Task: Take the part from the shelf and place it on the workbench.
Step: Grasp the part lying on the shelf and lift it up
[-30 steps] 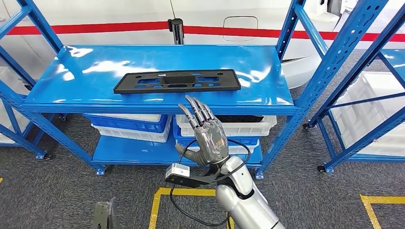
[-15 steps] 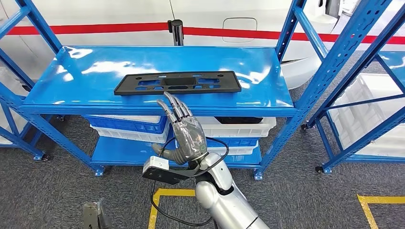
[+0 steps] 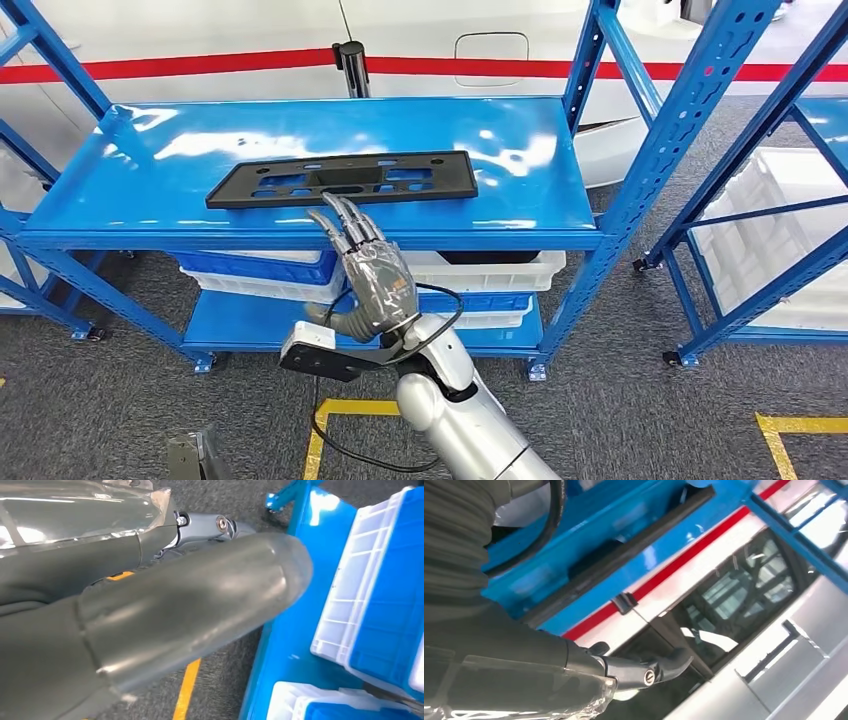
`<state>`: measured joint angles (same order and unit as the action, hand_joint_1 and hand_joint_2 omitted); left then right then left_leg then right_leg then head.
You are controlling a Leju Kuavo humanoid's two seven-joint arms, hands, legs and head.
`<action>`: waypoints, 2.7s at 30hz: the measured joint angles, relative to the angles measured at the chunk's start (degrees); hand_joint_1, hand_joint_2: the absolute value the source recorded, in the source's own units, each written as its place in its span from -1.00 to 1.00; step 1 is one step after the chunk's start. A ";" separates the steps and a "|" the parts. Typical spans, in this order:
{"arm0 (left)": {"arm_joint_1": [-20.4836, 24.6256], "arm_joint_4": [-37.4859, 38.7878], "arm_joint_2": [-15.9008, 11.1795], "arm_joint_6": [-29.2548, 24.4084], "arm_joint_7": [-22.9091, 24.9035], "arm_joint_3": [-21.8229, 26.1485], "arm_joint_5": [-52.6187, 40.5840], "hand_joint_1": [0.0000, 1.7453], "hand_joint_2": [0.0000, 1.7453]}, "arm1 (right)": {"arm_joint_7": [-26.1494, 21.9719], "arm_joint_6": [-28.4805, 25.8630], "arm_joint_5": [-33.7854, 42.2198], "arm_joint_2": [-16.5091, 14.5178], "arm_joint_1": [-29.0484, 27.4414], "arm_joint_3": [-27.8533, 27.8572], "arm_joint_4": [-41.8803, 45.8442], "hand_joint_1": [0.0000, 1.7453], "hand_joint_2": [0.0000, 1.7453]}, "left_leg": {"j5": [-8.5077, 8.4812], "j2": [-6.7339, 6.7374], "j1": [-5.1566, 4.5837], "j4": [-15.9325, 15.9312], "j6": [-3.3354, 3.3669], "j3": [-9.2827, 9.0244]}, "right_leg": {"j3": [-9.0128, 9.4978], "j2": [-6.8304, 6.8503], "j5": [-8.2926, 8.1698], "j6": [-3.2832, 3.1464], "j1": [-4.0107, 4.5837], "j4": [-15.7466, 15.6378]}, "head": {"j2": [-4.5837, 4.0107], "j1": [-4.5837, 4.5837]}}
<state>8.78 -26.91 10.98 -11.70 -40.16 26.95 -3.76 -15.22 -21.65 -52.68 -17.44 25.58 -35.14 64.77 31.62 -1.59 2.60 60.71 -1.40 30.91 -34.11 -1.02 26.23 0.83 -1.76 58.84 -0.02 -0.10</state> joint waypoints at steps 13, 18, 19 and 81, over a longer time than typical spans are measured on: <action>-0.56 -1.16 -0.31 0.06 -0.01 0.79 -0.84 -1.00 -1.00 | 0.26 1.80 -0.07 -1.95 3.04 -0.03 -1.39 -1.00 1.00 | -6.56 1.81 -2.37 -2.50 3.98 4.05 | 1.74 1.07 1.84 -0.99 2.27 -0.22 | 0.00 -0.01; -0.59 -1.48 -0.31 0.57 -0.03 0.83 -1.27 -1.00 -1.00 | 0.77 1.87 -0.16 -1.64 3.78 -0.03 -1.74 -1.00 1.00 | -7.00 1.47 -1.76 -4.14 4.15 2.69 | -5.64 1.02 6.82 -0.68 1.82 13.57 | 0.00 -0.22; -0.59 -1.48 -0.31 0.71 -0.03 0.83 -1.34 -1.00 -1.00 | 0.87 1.87 -0.18 -1.55 3.71 -0.03 -1.90 -1.00 1.00 | -6.90 1.35 -1.73 -4.13 4.08 2.65 | -7.15 1.02 7.11 -0.29 1.61 15.71 | 0.00 -0.23; 0.77 -1.41 0.75 3.07 0.01 0.52 -0.80 -1.00 -1.00 | 3.97 0.27 -3.28 -1.07 3.60 1.20 -3.59 -1.00 1.00 | -6.67 1.09 -2.08 -3.98 3.99 2.21 | -6.25 0.71 7.73 0.22 1.25 14.35 | 0.00 0.25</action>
<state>9.54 -28.32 11.73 -8.63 -40.15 27.47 -4.56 -11.25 -21.38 -55.95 -18.51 29.19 -33.94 61.18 24.94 -0.50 0.51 56.72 2.60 33.11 -40.36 -0.31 33.96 1.05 -0.51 73.19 -0.02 0.15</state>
